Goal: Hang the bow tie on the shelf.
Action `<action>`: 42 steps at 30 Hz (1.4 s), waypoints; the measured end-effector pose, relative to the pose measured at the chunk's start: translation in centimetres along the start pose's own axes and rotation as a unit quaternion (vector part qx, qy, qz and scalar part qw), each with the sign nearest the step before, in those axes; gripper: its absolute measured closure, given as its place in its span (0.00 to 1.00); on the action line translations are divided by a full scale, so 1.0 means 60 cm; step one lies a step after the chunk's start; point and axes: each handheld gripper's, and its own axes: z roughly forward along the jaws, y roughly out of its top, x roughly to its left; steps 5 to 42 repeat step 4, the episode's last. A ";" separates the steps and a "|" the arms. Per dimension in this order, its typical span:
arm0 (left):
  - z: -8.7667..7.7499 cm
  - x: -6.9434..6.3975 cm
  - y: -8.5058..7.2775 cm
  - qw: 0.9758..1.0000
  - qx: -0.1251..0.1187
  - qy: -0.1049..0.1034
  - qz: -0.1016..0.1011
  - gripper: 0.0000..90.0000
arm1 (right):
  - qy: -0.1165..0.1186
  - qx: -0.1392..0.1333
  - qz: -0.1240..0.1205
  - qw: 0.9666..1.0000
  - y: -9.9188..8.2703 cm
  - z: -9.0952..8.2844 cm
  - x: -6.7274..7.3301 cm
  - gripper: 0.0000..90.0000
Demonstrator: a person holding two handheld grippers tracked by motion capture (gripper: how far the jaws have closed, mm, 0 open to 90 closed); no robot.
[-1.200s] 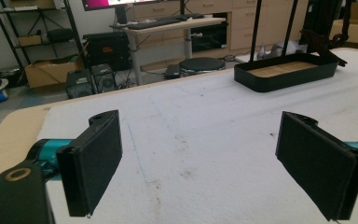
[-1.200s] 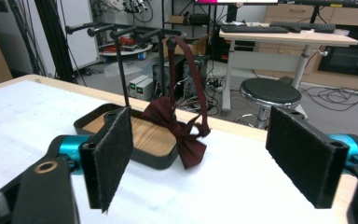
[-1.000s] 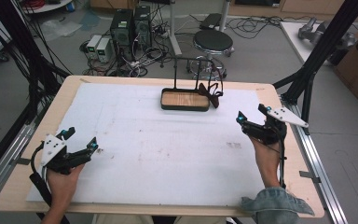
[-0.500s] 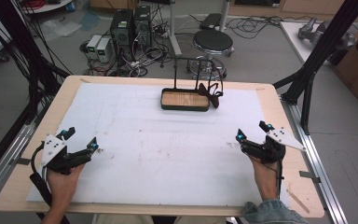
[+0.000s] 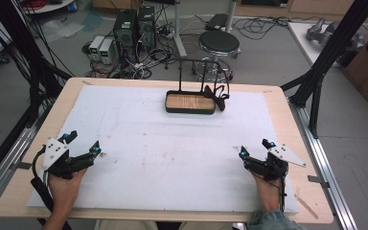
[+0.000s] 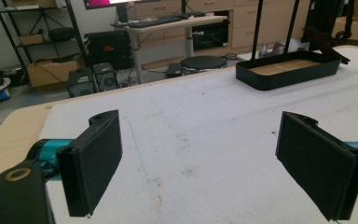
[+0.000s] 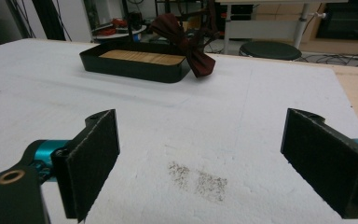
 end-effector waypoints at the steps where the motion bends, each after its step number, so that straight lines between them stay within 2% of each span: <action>1: 0.000 0.000 0.000 1.000 0.000 0.000 0.000 0.16 | 0.000 0.000 0.000 1.000 0.000 0.000 0.000 0.12; 42: 0.001 0.001 -0.001 1.000 0.004 0.001 -0.002 0.16 | -0.001 0.003 0.003 1.000 -0.005 -0.003 0.002 0.12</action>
